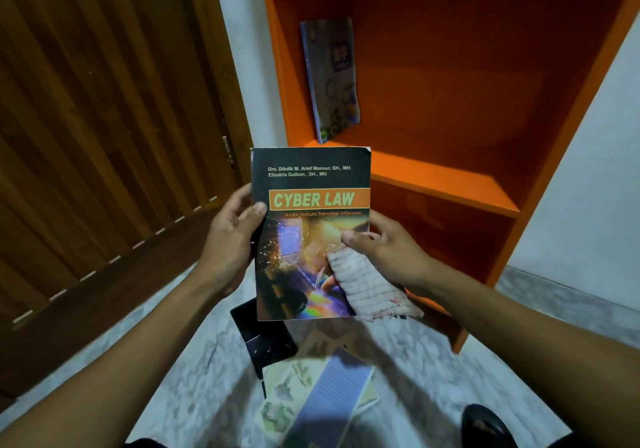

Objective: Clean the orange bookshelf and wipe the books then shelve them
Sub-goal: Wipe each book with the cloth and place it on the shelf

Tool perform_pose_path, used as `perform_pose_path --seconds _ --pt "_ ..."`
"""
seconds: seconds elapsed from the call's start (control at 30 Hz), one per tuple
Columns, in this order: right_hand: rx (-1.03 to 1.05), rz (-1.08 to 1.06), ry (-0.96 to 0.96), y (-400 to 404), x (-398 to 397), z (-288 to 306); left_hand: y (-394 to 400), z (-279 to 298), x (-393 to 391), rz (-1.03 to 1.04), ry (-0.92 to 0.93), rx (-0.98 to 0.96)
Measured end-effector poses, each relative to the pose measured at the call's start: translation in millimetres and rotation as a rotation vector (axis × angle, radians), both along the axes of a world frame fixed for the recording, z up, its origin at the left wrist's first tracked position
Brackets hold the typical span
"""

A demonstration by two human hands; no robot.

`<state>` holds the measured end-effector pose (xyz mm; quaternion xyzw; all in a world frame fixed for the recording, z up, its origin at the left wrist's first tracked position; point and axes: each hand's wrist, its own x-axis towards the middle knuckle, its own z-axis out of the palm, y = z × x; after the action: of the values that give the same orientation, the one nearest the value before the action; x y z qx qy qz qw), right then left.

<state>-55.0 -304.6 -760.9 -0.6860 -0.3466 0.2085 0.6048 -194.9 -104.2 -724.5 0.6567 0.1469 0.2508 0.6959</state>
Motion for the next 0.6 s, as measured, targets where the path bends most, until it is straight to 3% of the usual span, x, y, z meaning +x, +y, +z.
perform_pose_path --seconds 0.13,0.2,0.4,0.6 --pt "0.040 -0.029 -0.090 1 9 24 13 -4 -7 -0.162 0.319 0.196" --pt "0.066 -0.048 -0.094 3 15 34 16 -6 -6 -0.175 0.394 0.232" --pt "0.079 -0.093 -0.123 19 48 82 21 22 29 0.005 0.262 0.305" --pt "0.159 -0.508 -0.182 35 90 115 29 56 99 0.097 0.154 0.351"
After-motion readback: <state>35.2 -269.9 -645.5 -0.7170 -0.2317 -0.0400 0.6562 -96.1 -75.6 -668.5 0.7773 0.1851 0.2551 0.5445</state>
